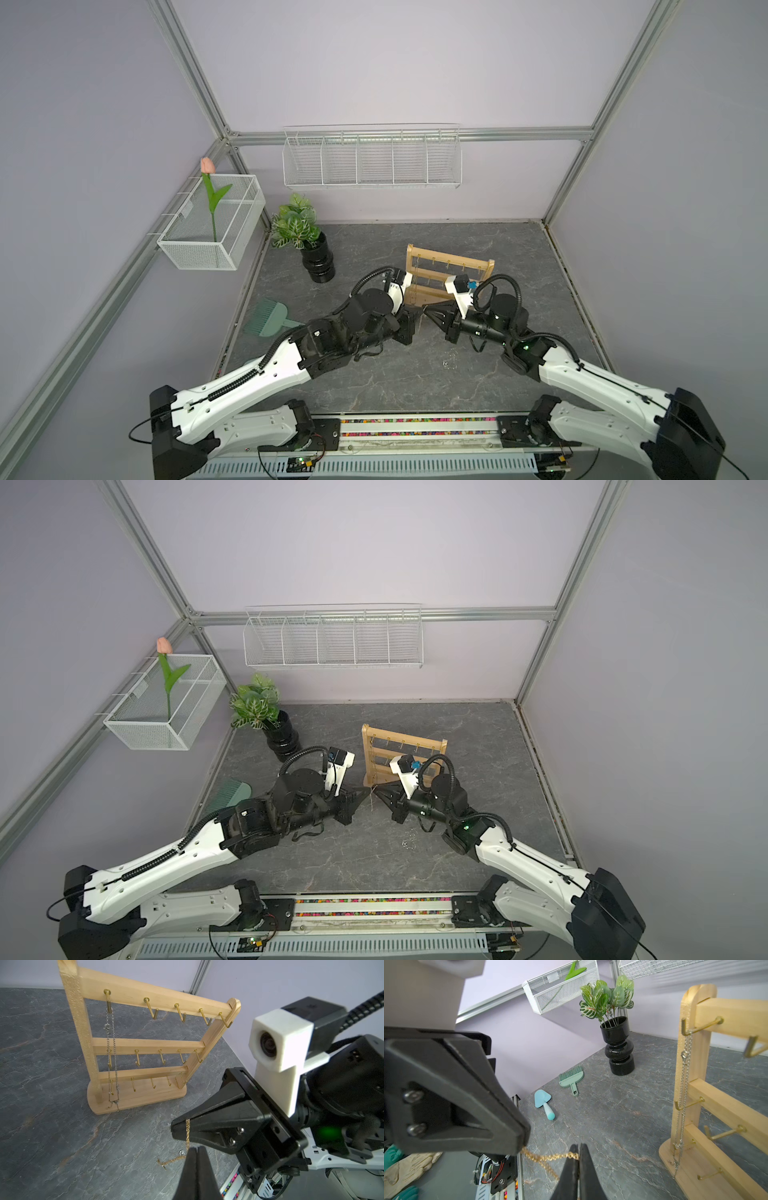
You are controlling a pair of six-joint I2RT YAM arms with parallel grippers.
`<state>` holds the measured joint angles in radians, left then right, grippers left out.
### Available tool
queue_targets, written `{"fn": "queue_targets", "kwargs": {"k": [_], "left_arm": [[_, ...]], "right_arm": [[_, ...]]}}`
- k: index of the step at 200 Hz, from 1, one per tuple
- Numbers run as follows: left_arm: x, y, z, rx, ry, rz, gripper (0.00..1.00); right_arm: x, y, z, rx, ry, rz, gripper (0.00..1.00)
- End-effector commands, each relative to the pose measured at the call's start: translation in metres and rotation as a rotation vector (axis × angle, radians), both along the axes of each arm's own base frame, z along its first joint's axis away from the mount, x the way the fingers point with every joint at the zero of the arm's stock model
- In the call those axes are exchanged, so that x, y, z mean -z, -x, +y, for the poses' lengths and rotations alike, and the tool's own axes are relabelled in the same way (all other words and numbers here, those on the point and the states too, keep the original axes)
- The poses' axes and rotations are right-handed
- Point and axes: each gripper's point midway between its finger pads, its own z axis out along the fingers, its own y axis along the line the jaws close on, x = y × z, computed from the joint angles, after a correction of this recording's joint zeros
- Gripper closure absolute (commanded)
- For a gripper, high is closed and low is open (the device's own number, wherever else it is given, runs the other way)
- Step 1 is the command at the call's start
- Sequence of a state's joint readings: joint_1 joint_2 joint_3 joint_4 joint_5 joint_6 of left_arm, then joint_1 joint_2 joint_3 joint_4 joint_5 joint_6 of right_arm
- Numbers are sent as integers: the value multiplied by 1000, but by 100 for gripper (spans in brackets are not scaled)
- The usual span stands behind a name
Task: Hang the necklace on the jewelry display stand
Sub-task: Pick up the necklace from the center of the board.
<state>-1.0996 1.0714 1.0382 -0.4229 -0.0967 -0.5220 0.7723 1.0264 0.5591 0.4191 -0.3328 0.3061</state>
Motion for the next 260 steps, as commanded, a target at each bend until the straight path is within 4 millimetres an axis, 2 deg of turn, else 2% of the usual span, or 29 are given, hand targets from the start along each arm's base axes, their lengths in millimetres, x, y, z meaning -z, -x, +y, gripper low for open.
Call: {"fn": "queue_targets", "kwargs": {"k": [1, 20, 46, 69, 133, 155, 225, 260], "left_arm": [[6, -3, 1, -14, -4, 2, 92], [9, -4, -1, -13, -10, 5, 91], [11, -4, -2, -12, -12, 9, 82], [10, -5, 0, -21, -13, 6, 72], [24, -13, 16, -92, -50, -8, 72], [30, -14, 14, -95, -52, -4, 76], [22, -17, 9, -88, -33, -40, 74], [26, -19, 8, -95, -42, -40, 75]], "right_arm": [[-24, -6, -3, 64, -9, -76, 93], [-35, -7, -3, 84, -15, -95, 93], [-46, -9, 0, 97, -19, -110, 93], [-48, -10, 1, 107, -10, -111, 93], [-53, -10, 2, 111, -2, -113, 93], [-58, -8, 3, 101, -3, -116, 93], [-64, -4, 7, 76, -10, -113, 93], [-68, -1, 8, 63, -20, -117, 93]]}}
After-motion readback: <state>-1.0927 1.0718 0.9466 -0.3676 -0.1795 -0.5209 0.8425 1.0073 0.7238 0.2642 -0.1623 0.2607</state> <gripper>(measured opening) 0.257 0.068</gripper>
